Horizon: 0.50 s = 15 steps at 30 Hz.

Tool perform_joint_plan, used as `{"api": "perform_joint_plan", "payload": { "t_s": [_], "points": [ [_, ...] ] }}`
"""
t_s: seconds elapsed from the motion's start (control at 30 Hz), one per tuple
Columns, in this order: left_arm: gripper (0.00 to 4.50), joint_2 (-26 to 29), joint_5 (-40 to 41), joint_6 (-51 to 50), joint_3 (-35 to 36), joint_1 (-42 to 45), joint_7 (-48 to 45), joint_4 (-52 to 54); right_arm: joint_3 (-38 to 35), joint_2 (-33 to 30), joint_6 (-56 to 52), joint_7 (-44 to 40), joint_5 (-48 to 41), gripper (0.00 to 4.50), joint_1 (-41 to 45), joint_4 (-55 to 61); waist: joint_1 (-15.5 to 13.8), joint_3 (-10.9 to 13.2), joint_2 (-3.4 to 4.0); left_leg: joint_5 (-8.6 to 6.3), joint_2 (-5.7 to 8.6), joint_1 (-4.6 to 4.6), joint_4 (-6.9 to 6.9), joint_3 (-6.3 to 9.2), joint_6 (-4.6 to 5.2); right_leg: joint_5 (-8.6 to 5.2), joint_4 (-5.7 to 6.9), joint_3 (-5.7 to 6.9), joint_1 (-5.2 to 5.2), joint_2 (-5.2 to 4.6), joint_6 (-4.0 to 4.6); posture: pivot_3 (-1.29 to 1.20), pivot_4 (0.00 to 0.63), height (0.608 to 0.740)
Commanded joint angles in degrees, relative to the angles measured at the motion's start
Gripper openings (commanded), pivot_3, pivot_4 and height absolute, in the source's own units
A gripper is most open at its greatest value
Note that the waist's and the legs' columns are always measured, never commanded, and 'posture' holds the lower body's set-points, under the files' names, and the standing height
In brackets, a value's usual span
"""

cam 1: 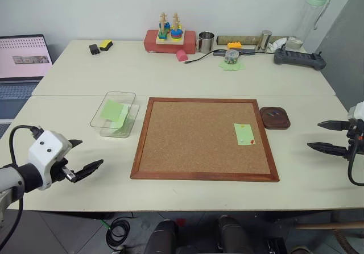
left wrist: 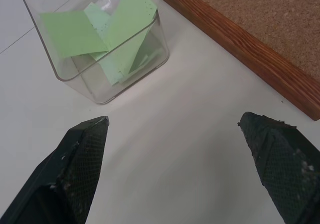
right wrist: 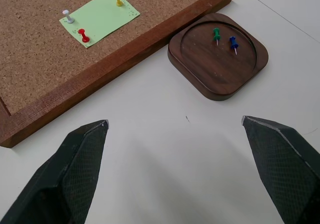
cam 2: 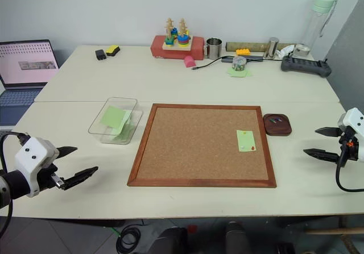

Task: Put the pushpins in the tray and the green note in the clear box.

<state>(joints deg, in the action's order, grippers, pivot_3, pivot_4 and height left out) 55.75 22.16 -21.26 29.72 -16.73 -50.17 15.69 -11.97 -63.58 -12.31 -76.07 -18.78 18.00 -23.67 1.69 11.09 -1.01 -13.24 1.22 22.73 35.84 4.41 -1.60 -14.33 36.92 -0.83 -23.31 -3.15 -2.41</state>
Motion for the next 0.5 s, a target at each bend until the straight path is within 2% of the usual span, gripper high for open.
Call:
{"api": "perform_joint_plan", "payload": {
  "t_s": [0.03,0.3,0.5],
  "points": [
    [4.45,-0.13,-1.26,2.61,1.38,0.24,-1.11,-0.38,-0.50,-0.86,0.32,-0.36,0.29,4.50,0.68,1.30,0.00,0.00,0.00,0.00,0.00,0.00,0.00,0.00,0.00,0.02,0.00,0.00,0.00,0.00,-0.03,0.00,0.150,0.740],
    [4.45,-1.14,0.62,0.02,2.18,2.27,-0.85,-1.42,-0.29,-0.35,0.90,-0.05,0.72,4.50,1.41,0.75,-0.01,0.00,0.00,0.00,0.00,0.00,0.04,-0.01,0.00,0.10,0.03,0.00,0.00,0.00,-0.16,0.00,0.150,0.740],
    [4.45,-2.57,1.25,1.70,3.01,2.82,-1.31,-0.50,-0.19,0.20,1.38,0.06,1.14,4.50,1.79,0.56,0.05,-0.01,0.00,0.00,0.01,-0.01,0.09,-0.03,0.00,0.23,0.05,-0.02,0.01,0.01,-0.27,0.00,0.150,0.740]
  ]
}}
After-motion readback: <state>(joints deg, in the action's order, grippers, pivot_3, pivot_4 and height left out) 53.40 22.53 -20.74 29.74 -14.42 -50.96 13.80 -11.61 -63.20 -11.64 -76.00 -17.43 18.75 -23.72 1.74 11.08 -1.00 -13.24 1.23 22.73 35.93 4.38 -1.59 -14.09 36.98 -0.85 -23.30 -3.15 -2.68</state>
